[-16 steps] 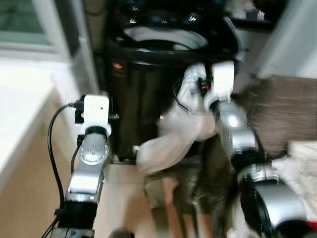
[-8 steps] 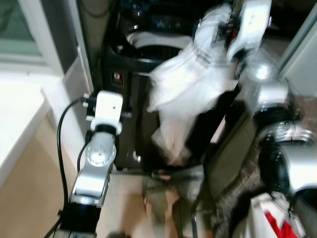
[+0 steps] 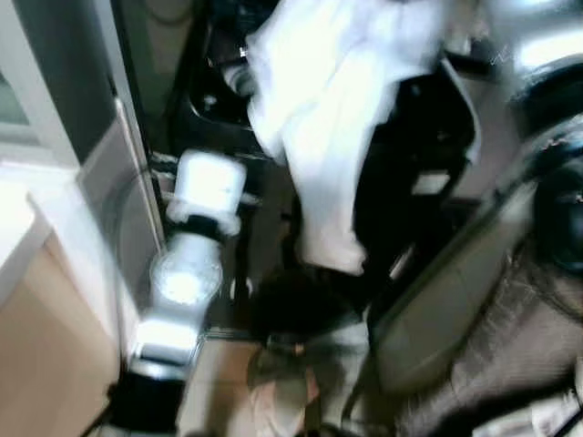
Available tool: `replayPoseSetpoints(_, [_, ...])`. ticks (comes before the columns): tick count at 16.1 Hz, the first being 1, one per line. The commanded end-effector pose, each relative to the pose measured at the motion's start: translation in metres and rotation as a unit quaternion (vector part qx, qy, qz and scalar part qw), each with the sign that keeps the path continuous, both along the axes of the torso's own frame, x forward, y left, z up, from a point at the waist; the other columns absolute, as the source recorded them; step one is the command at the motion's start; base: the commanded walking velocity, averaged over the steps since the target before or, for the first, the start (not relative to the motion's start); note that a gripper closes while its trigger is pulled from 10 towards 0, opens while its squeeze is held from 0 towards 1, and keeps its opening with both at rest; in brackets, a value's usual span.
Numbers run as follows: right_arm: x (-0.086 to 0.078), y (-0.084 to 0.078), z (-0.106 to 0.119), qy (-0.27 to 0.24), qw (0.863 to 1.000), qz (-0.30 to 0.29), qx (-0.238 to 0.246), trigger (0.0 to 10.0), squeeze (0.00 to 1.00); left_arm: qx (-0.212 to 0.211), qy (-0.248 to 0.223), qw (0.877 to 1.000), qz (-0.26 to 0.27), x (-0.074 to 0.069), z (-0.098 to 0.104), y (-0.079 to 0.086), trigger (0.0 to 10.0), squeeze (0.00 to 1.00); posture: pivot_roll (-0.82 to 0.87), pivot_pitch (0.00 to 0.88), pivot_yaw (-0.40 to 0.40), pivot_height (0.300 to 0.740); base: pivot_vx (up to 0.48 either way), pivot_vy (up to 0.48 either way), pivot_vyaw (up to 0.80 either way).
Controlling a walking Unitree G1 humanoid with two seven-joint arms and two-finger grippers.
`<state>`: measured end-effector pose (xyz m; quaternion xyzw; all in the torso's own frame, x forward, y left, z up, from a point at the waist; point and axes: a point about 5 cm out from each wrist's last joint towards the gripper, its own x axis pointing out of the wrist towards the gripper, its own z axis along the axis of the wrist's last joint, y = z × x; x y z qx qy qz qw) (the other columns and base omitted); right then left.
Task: Clothes washing
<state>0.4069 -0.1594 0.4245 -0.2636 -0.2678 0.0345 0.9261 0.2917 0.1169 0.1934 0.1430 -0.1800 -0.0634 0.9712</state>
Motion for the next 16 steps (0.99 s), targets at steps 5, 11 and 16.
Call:
replayPoseSetpoints(5, [-0.012, 0.04, 0.041, -0.116, 0.967, -0.139, -0.18, 10.0, 0.0, 0.023, -0.009, 0.999, 0.035, -0.015, 0.005, 0.013, 10.0, 0.0, 0.21, 0.0, -0.185, 0.731, 0.48, 0.0, 0.0])
replayPoseSetpoints(11, [0.018, 0.073, -0.138, 0.011, 0.833, -0.096, -0.545, 10.0, 0.0, 0.043, 0.017, 0.997, 0.063, -0.029, -0.002, 0.016, 10.0, 0.0, 0.26, 0.053, -0.213, 0.731, 0.218, 0.0, 0.0])
replayPoseSetpoints(16, [0.021, 0.05, -0.175, 0.246, 0.957, -0.052, -0.144, 10.0, 0.0, 0.05, 0.024, 0.996, 0.063, -0.031, -0.001, 0.017, 10.0, 0.0, 0.24, 0.052, -0.184, 0.731, 0.0, 0.0, 0.0])
